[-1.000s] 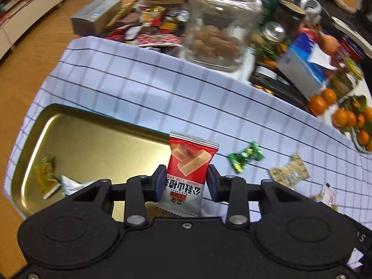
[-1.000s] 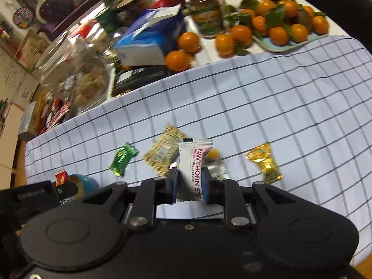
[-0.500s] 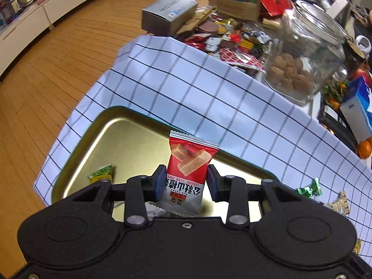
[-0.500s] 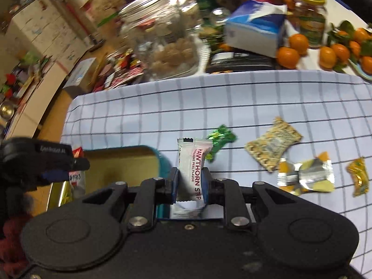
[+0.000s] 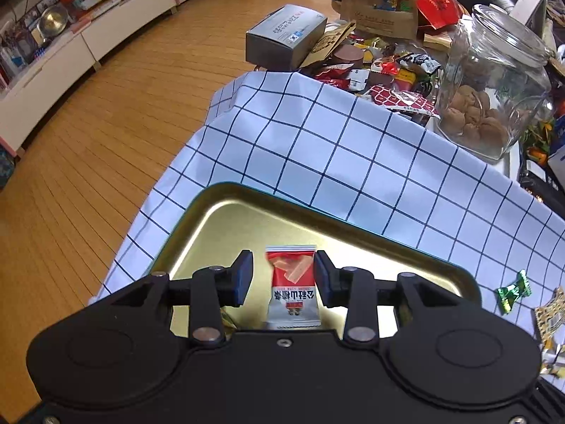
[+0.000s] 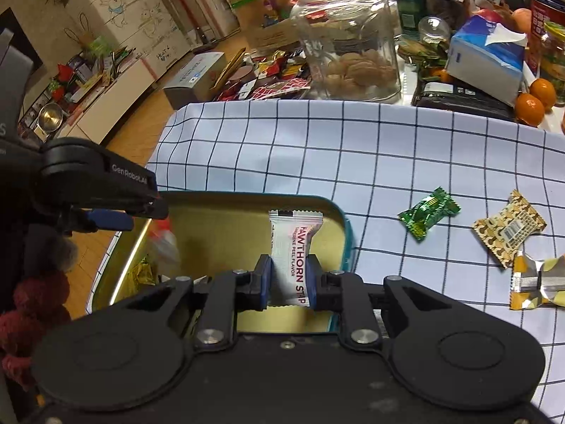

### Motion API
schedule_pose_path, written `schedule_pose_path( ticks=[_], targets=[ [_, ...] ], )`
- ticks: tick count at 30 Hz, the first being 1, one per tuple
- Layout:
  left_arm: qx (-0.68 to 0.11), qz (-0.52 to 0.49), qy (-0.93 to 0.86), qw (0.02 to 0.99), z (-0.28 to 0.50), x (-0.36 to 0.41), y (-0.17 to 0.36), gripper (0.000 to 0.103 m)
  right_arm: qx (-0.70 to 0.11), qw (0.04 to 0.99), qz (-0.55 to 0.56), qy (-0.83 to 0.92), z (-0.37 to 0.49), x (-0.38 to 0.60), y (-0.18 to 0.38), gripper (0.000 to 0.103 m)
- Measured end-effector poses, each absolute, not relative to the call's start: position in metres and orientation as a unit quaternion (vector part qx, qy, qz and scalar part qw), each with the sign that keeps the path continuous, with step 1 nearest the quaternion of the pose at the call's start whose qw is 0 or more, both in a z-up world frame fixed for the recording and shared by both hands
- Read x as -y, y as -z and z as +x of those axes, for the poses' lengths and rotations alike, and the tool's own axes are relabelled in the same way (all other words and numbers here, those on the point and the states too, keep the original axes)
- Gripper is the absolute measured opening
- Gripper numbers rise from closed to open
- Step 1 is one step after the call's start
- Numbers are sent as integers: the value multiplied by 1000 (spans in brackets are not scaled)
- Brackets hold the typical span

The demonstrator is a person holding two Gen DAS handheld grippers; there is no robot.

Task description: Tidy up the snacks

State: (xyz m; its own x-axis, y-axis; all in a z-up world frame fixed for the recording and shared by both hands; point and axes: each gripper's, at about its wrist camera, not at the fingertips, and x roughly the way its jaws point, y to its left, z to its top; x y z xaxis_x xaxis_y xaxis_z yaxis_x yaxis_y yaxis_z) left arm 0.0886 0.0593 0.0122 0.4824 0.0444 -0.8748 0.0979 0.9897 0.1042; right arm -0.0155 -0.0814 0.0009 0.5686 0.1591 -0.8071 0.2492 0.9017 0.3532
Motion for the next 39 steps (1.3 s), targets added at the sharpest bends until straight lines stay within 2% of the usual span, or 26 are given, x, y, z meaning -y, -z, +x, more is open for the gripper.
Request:
schedule_pose_path(
  ticks=[16, 17, 18, 19, 39],
  targets=[
    [-528, 87, 31, 844, 89, -58, -6, 47, -464, 863, 199, 11, -10, 65, -1, 25],
    [-532, 83, 32, 842, 90, -58, -5, 47, -465, 863, 199, 9, -10, 65, -2, 30],
    [-536, 79, 34, 840, 90, -59, -4, 47, -467, 862, 200, 9, -10, 64, -2, 47],
    [-539, 75, 35, 838, 91, -59, -4, 47, -466, 861, 202, 11, -10, 64, -2, 52],
    [-539, 94, 59, 835, 79, -33, -6, 47, -477, 854, 196, 67, -17, 96, -4, 52]
  ],
)
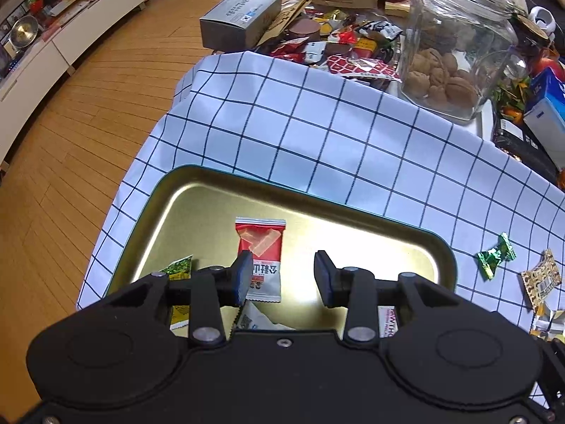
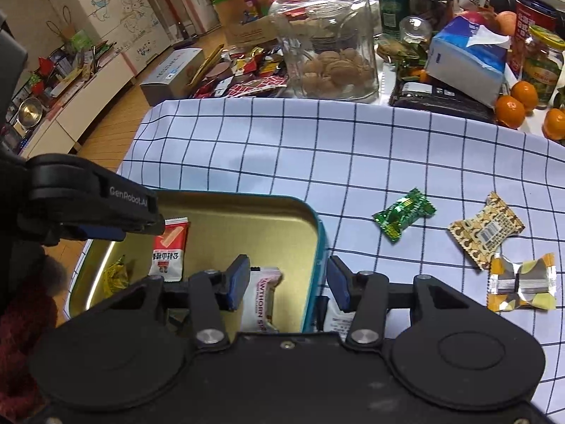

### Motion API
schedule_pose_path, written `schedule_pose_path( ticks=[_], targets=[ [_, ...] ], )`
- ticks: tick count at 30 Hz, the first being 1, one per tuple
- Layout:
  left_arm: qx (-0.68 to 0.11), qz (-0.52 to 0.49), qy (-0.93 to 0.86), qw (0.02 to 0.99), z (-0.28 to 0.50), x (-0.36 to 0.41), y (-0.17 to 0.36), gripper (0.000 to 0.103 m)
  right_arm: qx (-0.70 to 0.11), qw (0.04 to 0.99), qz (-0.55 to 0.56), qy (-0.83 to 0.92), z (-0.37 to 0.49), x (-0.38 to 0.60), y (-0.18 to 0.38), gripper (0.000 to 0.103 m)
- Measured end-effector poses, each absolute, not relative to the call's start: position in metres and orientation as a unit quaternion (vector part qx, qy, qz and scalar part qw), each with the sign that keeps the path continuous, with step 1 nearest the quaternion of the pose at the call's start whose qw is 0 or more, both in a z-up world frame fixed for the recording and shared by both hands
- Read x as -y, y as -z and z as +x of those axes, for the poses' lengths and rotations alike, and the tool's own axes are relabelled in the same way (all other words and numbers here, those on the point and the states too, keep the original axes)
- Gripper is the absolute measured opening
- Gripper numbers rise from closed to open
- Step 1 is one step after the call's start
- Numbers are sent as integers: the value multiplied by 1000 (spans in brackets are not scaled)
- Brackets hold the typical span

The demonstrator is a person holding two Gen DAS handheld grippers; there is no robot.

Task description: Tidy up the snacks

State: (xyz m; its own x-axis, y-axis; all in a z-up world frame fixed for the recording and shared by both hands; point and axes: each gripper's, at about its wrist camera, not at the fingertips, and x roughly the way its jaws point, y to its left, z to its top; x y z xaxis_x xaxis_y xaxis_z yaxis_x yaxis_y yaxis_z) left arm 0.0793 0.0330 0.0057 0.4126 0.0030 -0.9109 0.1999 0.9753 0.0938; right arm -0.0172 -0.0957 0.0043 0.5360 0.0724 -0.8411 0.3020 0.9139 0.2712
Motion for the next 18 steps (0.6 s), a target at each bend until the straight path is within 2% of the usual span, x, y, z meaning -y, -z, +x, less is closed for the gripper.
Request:
schedule_pose_path(
  ticks=[18],
  targets=[
    [-538, 110, 123, 826, 48, 34, -10, 47, -504, 826, 211, 140, -61, 177, -3, 52]
  ],
)
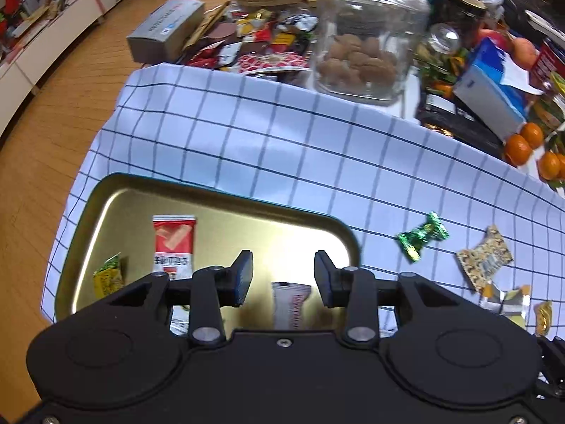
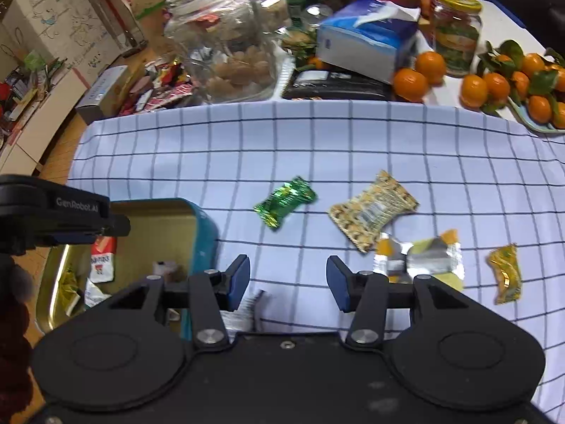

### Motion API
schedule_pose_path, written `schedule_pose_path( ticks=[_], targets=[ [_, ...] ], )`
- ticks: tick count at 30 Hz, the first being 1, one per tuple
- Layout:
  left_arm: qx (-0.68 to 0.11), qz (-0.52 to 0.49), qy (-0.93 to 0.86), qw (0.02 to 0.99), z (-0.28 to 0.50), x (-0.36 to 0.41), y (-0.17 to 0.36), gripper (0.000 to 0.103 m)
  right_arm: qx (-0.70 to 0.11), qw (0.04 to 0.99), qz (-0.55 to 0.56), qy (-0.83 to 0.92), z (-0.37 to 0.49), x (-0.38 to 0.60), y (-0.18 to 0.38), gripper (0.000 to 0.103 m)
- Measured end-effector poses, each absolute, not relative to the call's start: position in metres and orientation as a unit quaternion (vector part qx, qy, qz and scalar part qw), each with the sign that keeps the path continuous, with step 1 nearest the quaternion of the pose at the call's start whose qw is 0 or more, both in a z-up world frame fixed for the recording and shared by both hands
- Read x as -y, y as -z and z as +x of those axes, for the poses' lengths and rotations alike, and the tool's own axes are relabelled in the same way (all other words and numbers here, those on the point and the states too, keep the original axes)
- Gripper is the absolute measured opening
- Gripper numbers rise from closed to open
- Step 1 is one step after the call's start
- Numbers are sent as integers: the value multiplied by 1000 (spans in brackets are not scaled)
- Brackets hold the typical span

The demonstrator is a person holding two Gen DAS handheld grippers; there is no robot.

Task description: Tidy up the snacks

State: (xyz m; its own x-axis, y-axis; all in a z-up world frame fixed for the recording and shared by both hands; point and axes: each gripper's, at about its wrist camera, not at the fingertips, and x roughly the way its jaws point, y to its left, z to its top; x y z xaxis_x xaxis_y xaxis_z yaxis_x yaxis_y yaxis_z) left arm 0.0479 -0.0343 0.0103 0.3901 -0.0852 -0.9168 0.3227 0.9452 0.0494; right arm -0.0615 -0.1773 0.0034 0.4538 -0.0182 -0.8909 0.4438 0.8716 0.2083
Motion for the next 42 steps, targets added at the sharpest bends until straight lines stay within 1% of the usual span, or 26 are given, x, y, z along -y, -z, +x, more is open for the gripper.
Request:
schedule_pose_path(
  ticks=[6, 11, 18, 22, 24, 26, 28, 29, 31, 33, 37, 39, 42],
  targets=[
    [-525, 135, 157, 825, 28, 60, -15, 47, -526, 817, 199, 127, -79, 186, 4, 52],
    [-523, 145, 169, 823, 21, 73, -13, 47, -546, 815, 173, 87, -90, 166, 10, 52],
    [-529, 140, 154, 823, 28, 67, -9, 47, -566, 815, 127, 12, -90, 117, 17, 50],
    [-540, 110, 144, 822, 37, 57, -11, 47, -588, 802, 107, 1, -90, 107, 28, 50],
    [-547, 94, 147, 819, 40, 54, -11, 47, -589, 801, 105, 2, -92, 112, 29, 53],
    [-554, 87, 153, 814, 40, 54, -10, 47, -590, 801, 101, 10, -95, 121, 29, 53],
    [-558, 87, 157, 810, 39, 55, -9, 47, -592, 799, 97, 26, -97, 132, 30, 60],
    [-558, 88, 158, 810, 38, 55, -9, 47, -593, 798, 102, 33, -99, 137, 31, 61],
    [-561, 84, 164, 807, 37, 56, -9, 47, -583, 803, 115, 49, -104, 148, 31, 59],
    [-564, 81, 166, 805, 37, 55, -9, 47, -571, 812, 102, 65, -106, 151, 28, 57],
    [-565, 81, 161, 805, 39, 55, -8, 47, -576, 805, -5, 139, -106, 152, 35, 54],
    [-568, 74, 160, 804, 41, 54, -9, 47, -579, 791, -38, 194, -111, 162, 42, 53],
    [-565, 62, 154, 808, 43, 49, -12, 47, -542, 820, 15, 185, -115, 173, 28, 51]
  ],
)
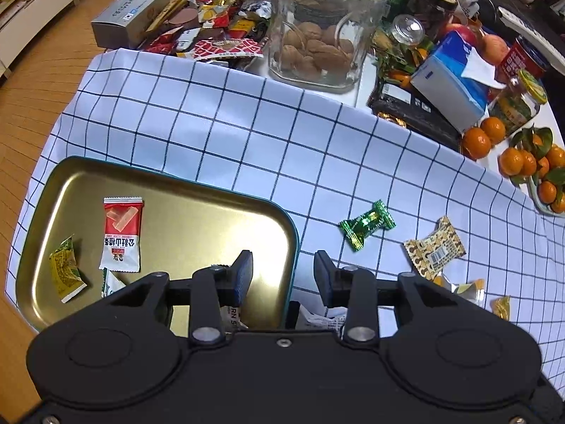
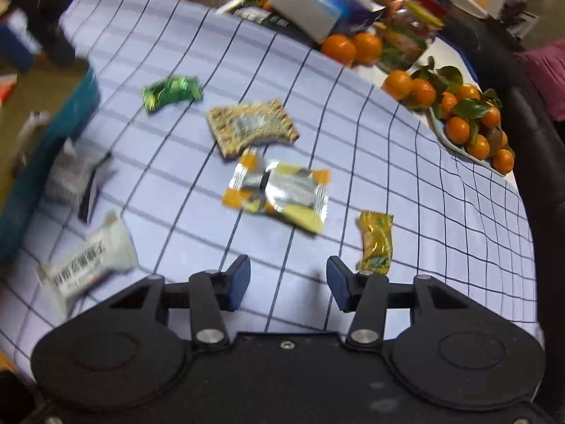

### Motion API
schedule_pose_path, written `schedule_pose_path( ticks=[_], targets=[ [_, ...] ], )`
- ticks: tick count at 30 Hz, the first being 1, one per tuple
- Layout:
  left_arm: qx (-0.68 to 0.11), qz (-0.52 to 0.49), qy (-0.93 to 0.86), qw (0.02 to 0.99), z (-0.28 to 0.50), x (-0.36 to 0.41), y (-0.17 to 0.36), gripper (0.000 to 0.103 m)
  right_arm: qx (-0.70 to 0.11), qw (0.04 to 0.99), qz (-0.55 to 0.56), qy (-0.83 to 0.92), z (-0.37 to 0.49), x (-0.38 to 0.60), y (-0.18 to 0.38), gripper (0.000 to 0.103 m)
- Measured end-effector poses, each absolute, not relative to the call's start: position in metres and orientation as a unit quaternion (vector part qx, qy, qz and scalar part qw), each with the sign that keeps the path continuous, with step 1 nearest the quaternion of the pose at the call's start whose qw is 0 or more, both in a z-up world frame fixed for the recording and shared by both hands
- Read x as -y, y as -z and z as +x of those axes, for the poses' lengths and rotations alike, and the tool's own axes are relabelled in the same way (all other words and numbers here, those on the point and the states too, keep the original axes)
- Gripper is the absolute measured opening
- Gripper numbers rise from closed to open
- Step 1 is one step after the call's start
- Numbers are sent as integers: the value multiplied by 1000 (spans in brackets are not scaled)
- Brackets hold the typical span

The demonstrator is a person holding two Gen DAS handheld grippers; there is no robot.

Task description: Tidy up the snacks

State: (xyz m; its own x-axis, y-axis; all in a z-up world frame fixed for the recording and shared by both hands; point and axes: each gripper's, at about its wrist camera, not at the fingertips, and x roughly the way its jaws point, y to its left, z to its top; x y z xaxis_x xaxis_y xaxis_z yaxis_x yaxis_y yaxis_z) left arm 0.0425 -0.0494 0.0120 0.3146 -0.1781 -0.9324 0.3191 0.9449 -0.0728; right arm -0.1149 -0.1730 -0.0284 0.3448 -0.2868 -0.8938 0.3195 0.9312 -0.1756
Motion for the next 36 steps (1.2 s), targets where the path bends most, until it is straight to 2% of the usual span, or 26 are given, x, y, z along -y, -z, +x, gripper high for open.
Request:
schedule_pose_path(
  ticks=[6, 12, 15, 20, 24, 29, 36],
  targets=[
    [-567, 51, 136, 811, 50, 35, -11, 47, -520, 846, 96, 68, -102, 143, 18, 49],
    [-573, 40, 132, 807, 57, 26, -10, 47, -566, 823, 52, 13, -95, 108, 38, 49],
    [-573, 41, 139, 807, 55, 27, -11, 47, -587, 809, -8, 19, -102, 100, 47, 48],
    [-572, 40, 145, 807, 51, 28, -13, 47, -586, 804, -33, 99, -106, 131, 45, 48],
    [-572, 34, 140, 808, 53, 24, -13, 47, -537, 830, -47, 145, -100, 145, 33, 48],
    [-578, 12, 133, 805, 60, 16, -14, 47, -504, 858, 22, 90, -87, 132, 20, 49],
    [-576, 16, 129, 807, 66, 5, -14, 47, -515, 840, 163, 55, -64, 129, 31, 50]
  ],
)
